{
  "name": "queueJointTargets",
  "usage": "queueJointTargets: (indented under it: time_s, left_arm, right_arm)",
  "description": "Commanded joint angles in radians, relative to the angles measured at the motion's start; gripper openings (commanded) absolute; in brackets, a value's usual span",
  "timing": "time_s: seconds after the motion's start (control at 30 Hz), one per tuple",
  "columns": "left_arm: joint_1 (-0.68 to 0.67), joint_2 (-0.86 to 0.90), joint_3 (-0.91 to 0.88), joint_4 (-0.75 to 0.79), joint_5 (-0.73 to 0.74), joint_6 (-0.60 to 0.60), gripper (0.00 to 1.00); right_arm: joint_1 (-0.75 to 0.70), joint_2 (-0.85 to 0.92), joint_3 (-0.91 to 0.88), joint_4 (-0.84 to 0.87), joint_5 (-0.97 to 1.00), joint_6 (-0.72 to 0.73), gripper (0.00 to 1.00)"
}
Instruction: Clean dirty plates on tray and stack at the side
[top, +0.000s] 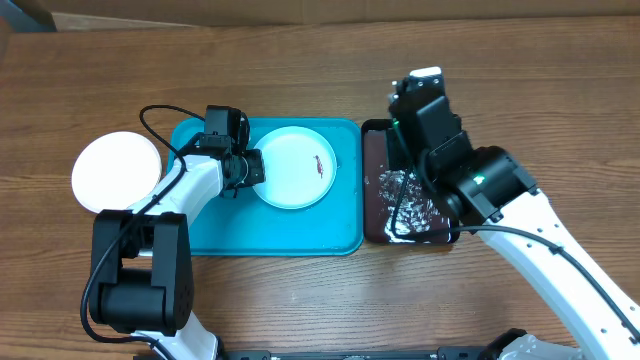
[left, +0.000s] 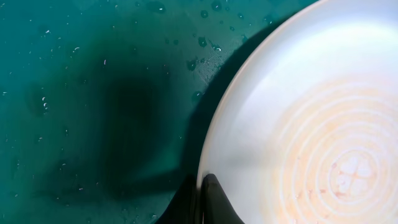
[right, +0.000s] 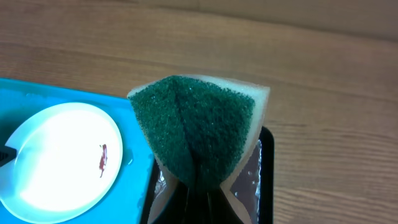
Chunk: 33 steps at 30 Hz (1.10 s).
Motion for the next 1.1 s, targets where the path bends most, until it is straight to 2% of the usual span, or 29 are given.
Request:
queueJointTargets:
  time_s: [0.0,0.5,0.77,0.87,0.93,1.0,1.07]
  left_arm:
    - [-0.001,-0.011,-0.014,-0.005,-0.015,-0.006,0.04]
    - [-0.001,-0.011,-0.014,-0.004,-0.014,-0.006,0.06]
    - [-0.001,-0.011,-0.014,-0.004,-0.014,-0.007,0.09]
    - [-0.001,-0.011,-0.014,-0.003,-0.014,-0.007,0.09]
    - [-0.001,-0.011,-0.014,-0.004,-0.014,-0.007,0.09]
    - [-0.001,-0.011,-0.014,-0.005,-0.014,-0.007,0.09]
    - [-0.001,-0.011,-0.014,-0.004,-0.014,-0.007,0.09]
  right_arm:
    - [0.027,-0.019,0.032,0.019,0.109,0.004,0.04]
    - [0.009,-0.128,0.032,0.060,0.247,0.008,0.04]
    - [-0.033,-0.135,0.031,0.027,0.125,0.061,0.04]
    - [-0.037,-0.122,0.030,0.010,0.070,-0.004,0.04]
    - [-0.040,-0.117,0.030,-0.023,0.114,0.027,0.04]
    - [-0.045,-0.114,0.026,-0.023,0.062,0.052,0.04]
    - [-0.045,-0.108,0.026,-0.032,0.052,0.002,0.04]
